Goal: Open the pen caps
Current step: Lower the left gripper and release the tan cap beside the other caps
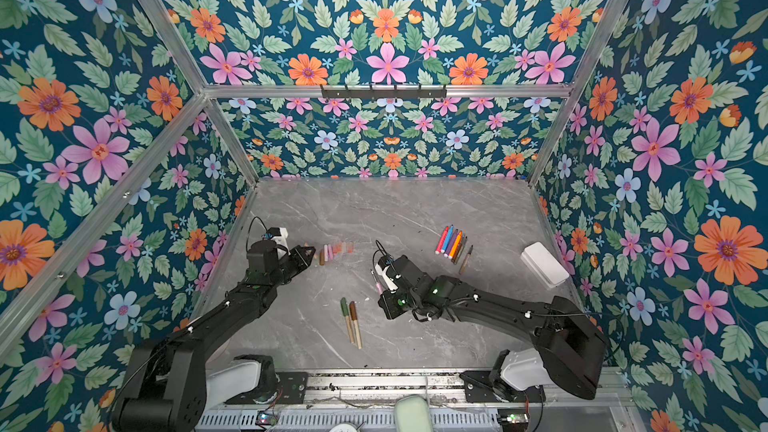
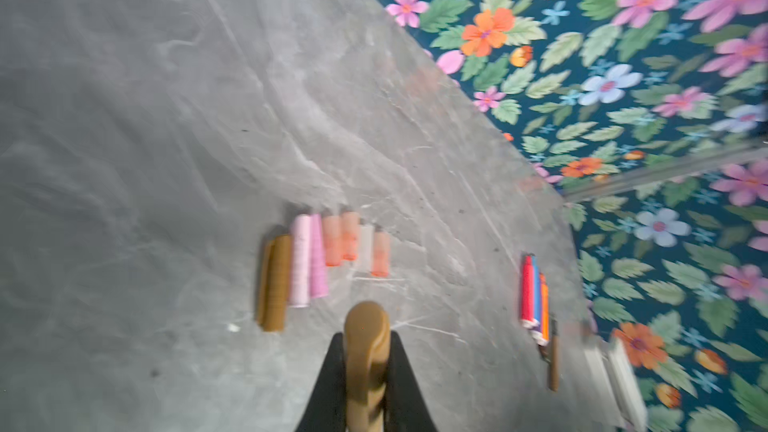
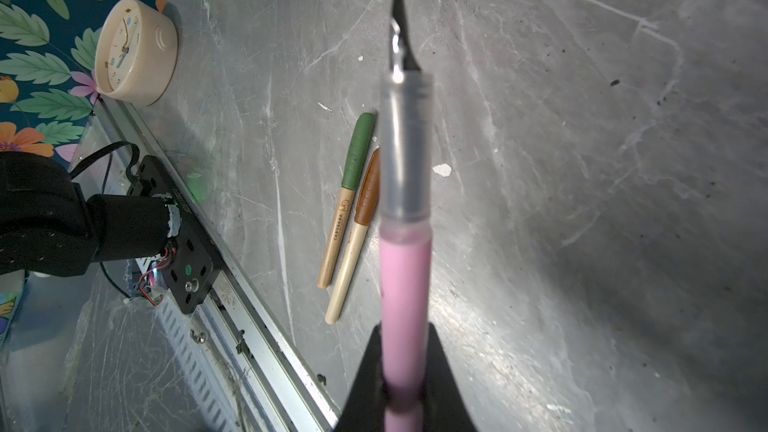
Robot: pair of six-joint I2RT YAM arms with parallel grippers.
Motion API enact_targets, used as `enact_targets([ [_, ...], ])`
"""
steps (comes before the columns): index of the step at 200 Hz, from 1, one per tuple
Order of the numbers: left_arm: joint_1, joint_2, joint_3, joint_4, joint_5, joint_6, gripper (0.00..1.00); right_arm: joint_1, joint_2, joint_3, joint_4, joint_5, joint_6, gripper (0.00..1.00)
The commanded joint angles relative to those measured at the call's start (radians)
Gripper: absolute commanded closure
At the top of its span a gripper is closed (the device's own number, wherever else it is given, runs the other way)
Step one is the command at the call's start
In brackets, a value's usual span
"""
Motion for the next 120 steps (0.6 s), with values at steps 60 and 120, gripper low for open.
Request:
enact_targets([
  [60, 0.076, 0.286, 0.142, -0.115, 0.036, 0.196, 1.0, 0.001, 0.034, 0.039, -0.035, 0.015, -0.009, 1.0],
  [120, 0.076, 0.401, 0.178, -0.122, 0.033, 0.219, 1.0, 0.002, 0.072, 0.07, -0.05, 0.004, -0.021, 1.0],
])
